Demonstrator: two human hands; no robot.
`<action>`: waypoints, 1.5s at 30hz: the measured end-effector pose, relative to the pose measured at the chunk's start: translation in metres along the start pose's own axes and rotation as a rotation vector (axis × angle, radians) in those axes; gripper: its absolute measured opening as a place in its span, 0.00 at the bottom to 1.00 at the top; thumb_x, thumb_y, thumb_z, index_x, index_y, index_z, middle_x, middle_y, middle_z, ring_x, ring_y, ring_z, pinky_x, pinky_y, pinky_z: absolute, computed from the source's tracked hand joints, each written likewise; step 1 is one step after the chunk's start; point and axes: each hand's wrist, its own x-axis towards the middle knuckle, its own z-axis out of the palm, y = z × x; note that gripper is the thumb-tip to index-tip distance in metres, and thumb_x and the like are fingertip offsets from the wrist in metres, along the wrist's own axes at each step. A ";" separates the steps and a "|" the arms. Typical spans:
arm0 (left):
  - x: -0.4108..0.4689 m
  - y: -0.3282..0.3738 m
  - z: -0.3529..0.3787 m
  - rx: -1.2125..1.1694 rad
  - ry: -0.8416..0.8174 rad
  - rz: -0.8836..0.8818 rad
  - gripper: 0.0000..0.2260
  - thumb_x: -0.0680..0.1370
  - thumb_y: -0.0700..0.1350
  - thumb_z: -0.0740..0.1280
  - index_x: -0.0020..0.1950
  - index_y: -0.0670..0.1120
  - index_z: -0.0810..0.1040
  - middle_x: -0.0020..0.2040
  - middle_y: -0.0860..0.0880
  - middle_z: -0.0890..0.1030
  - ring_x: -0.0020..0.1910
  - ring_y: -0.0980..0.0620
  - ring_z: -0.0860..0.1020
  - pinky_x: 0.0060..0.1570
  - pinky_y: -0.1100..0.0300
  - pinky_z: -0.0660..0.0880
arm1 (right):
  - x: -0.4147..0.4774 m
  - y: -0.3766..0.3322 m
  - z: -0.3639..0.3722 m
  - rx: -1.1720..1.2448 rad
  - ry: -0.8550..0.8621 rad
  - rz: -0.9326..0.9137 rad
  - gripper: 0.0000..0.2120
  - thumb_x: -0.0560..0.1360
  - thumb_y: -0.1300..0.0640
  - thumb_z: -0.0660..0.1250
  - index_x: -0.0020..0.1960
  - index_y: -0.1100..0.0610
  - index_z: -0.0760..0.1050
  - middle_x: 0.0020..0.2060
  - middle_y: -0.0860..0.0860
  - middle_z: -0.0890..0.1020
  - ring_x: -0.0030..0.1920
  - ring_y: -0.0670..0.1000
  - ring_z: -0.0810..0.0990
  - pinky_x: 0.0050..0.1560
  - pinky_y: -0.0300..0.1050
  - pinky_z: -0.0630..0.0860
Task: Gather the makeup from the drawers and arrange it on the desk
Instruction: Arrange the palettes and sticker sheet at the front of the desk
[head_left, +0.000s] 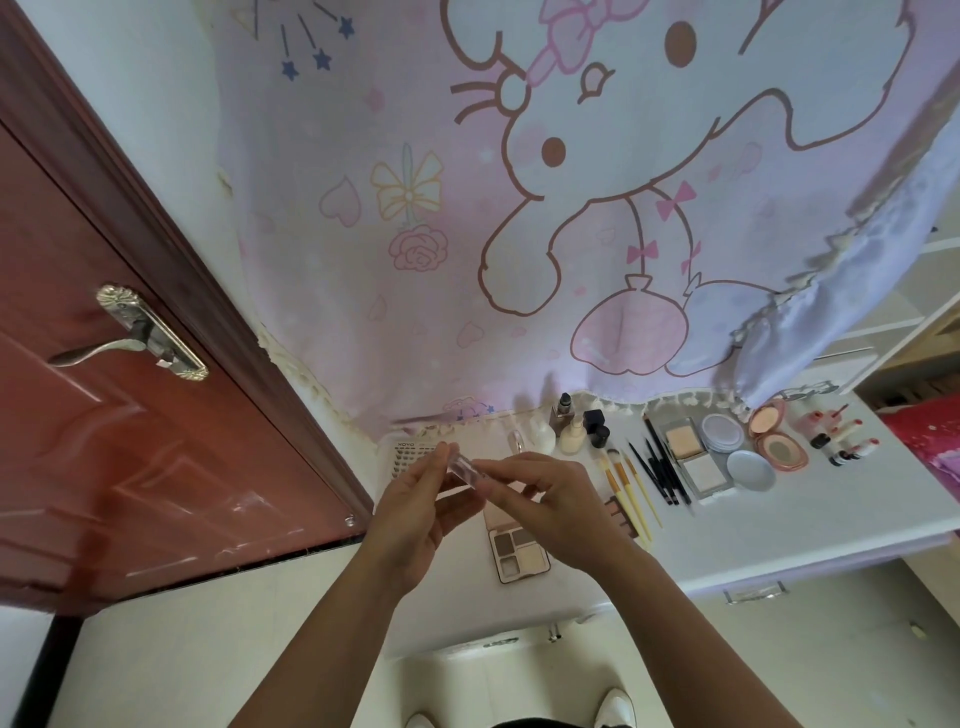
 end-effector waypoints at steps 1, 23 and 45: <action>0.000 0.000 -0.001 -0.009 -0.007 0.008 0.17 0.80 0.51 0.63 0.60 0.40 0.79 0.57 0.36 0.81 0.54 0.42 0.83 0.59 0.47 0.78 | 0.000 0.000 0.000 0.024 -0.002 0.018 0.11 0.77 0.46 0.70 0.59 0.40 0.82 0.46 0.41 0.85 0.48 0.45 0.83 0.46 0.38 0.78; 0.001 -0.005 -0.007 -0.072 -0.133 0.028 0.12 0.76 0.33 0.64 0.60 0.34 0.76 0.50 0.38 0.80 0.51 0.44 0.81 0.54 0.53 0.79 | -0.008 -0.010 0.003 -0.195 -0.104 -0.031 0.15 0.83 0.47 0.60 0.66 0.49 0.78 0.52 0.45 0.85 0.50 0.43 0.82 0.53 0.41 0.79; -0.010 -0.005 -0.005 0.055 -0.137 -0.019 0.18 0.72 0.36 0.68 0.61 0.38 0.79 0.55 0.35 0.83 0.56 0.39 0.82 0.51 0.53 0.79 | -0.007 -0.015 -0.004 -0.250 -0.082 0.001 0.16 0.73 0.40 0.68 0.48 0.51 0.85 0.38 0.42 0.86 0.42 0.40 0.83 0.45 0.41 0.81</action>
